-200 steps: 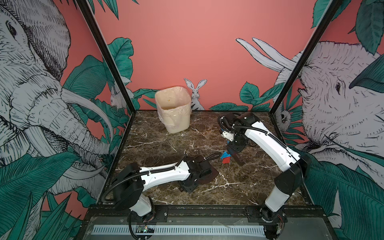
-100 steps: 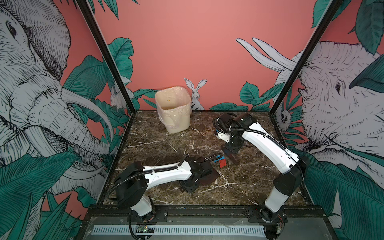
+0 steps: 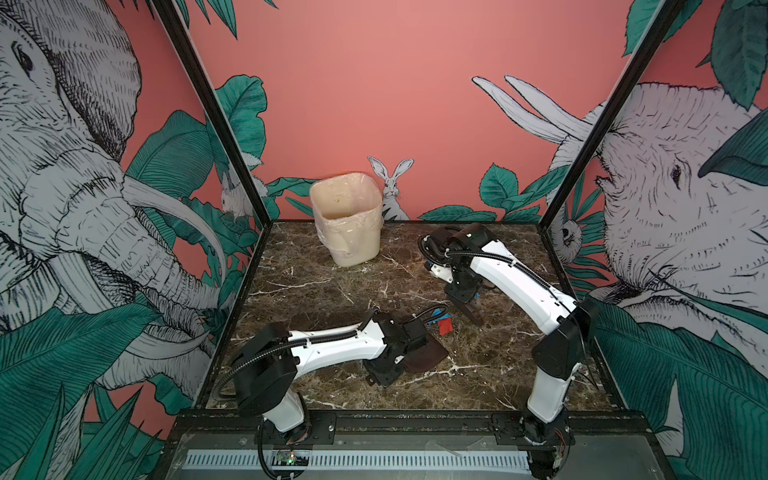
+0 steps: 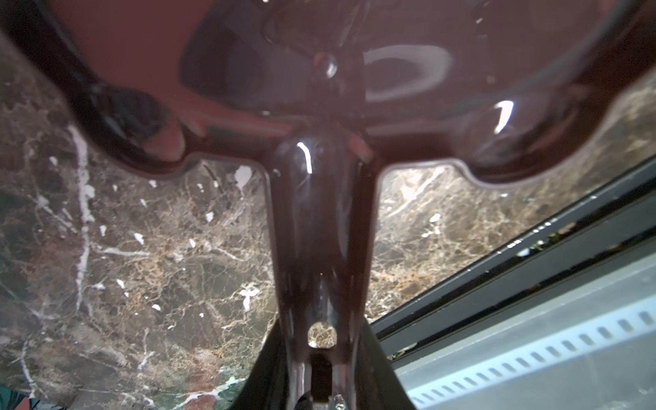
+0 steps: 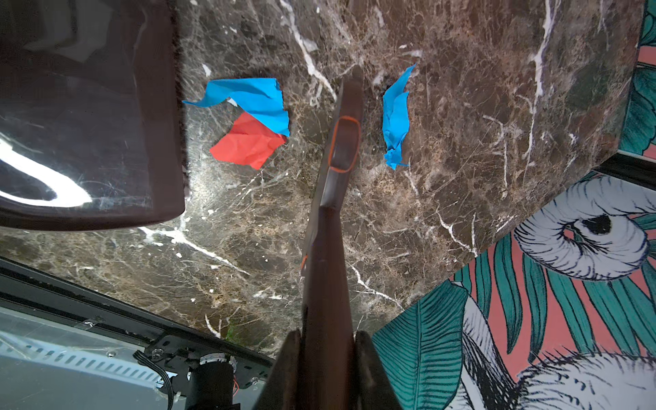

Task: Sweep away the paper scraps from the table
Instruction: 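Sweep the blue and red scraps into the dustpan with the right brush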

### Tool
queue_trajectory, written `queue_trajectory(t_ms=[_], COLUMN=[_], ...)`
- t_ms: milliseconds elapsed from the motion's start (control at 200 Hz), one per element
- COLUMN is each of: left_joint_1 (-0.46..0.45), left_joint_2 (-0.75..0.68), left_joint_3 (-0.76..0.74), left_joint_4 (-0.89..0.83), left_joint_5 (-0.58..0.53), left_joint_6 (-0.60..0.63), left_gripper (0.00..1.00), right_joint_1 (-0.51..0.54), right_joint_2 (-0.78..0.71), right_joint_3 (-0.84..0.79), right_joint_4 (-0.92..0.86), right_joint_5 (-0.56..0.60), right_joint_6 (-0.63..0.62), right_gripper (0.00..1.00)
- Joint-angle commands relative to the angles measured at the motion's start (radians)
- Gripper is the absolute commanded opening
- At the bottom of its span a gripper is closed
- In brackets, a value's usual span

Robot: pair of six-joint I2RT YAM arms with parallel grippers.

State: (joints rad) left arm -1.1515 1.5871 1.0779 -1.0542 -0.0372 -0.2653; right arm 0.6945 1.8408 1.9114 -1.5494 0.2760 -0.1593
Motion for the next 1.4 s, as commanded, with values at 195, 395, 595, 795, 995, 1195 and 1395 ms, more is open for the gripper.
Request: queue_trajectory(t_ms=[195,395,595,795,995,1195,1395], left_joint_1=[-0.005,-0.005,-0.004,-0.005,-0.004,-0.005,-0.005], left_joint_2=[0.03,0.037,0.045,0.055,0.053,0.049,0.051], left_joint_3=[0.024,0.025,0.028,0.033,0.033,0.029,0.032], left_joint_4=[-0.008,-0.01,-0.013,-0.019,-0.02,-0.02,-0.021], left_joint_5=[0.036,0.036,0.031,0.025,0.02,0.02,0.019], left_joint_6=[0.014,0.011,0.006,0.006,0.003,-0.002,-0.002], left_gripper=[0.0,0.0,0.0,0.0,0.0,0.0,0.0], right_joint_1=[0.035,0.059,0.095,0.137,0.19,0.237,0.236], right_joint_2=[0.034,0.042,0.037,0.028,-0.015,-0.087,-0.137], right_joint_3=[0.038,0.035,0.014,0.012,-0.004,0.004,0.041], right_joint_4=[-0.033,-0.034,-0.037,-0.049,-0.061,-0.046,-0.08], right_joint_5=[-0.001,-0.033,-0.09,-0.142,-0.226,-0.35,-0.262], right_joint_6=[-0.003,-0.002,0.0,0.01,0.028,0.054,0.073], right_gripper=[0.0,0.0,0.0,0.0,0.0,0.0,0.0])
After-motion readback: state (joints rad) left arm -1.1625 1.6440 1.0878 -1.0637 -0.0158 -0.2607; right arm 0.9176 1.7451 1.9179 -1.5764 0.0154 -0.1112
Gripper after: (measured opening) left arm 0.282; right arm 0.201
